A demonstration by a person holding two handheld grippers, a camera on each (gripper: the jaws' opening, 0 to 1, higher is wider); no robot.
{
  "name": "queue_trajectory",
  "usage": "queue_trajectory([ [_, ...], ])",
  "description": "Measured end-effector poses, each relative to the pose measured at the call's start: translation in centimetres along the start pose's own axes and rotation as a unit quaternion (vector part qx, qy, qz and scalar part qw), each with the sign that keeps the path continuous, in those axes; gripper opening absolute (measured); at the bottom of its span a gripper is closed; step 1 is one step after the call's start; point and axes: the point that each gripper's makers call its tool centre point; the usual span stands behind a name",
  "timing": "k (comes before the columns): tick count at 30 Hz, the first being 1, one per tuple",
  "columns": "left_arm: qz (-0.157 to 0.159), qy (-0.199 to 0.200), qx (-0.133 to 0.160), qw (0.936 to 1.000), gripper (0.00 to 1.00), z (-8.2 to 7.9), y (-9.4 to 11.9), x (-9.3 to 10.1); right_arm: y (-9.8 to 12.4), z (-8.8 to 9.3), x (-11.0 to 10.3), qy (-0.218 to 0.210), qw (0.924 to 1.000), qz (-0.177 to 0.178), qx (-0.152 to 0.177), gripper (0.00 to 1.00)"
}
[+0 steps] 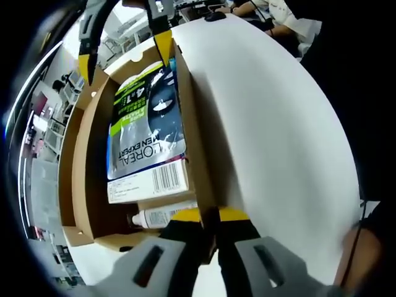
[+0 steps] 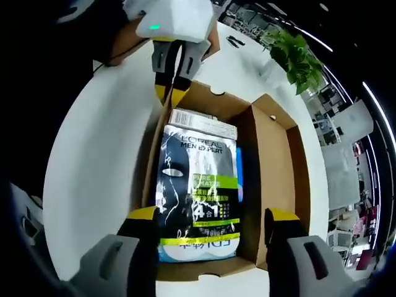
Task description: Operate the shoe box by opening the lid, removing the specified soft item, and placing it in the target area until the item is outside and the box remains undamaged.
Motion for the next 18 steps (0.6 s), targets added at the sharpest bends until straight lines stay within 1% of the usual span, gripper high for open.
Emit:
queue_trajectory([
  [2, 0.0, -0.001, -0.001, 1.0, 0.06, 0.0, 0.0, 0.0, 0.0, 0.9, -0.4, 0.021, 0.9995, -0.01, -0.02, 0.72],
  [5, -0.001, -0.001, -0.002, 1.0, 0.06, 0.0, 0.0, -0.1, 0.1, 2.0, -0.3, 0.022, 0.999, -0.014, -0.036, 0.73],
  [7, 0.0, -0.002, -0.001, 1.0, 0.06, 0.0, 0.0, -0.1, 0.2, 2.4, -0.2, 0.025, 0.9984, -0.021, -0.045, 0.73],
  [13, 0.0, -0.001, 0.003, 1.0, 0.06, -0.1, 0.0, -0.1, 0.1, 2.2, -0.3, 0.038, 0.9976, -0.035, -0.047, 0.73],
  [15, 0.001, -0.002, 0.004, 1.0, 0.06, -0.1, 0.0, -0.1, -0.4, 1.9, -0.4, 0.04, 0.9972, -0.041, -0.048, 0.73],
  [18, 0.001, -0.003, 0.003, 1.0, 0.06, -0.1, 0.0, -0.2, -0.9, 1.7, -0.4, 0.046, 0.9969, -0.041, -0.049, 0.73],
])
Point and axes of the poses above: the point that each gripper's makers call its tool centre point, and the gripper's own axes: y roughly backward along the fingers, x roughly to its right, z roughly out of its underside, and after that the axes turned 5 degrees about z, right-handed
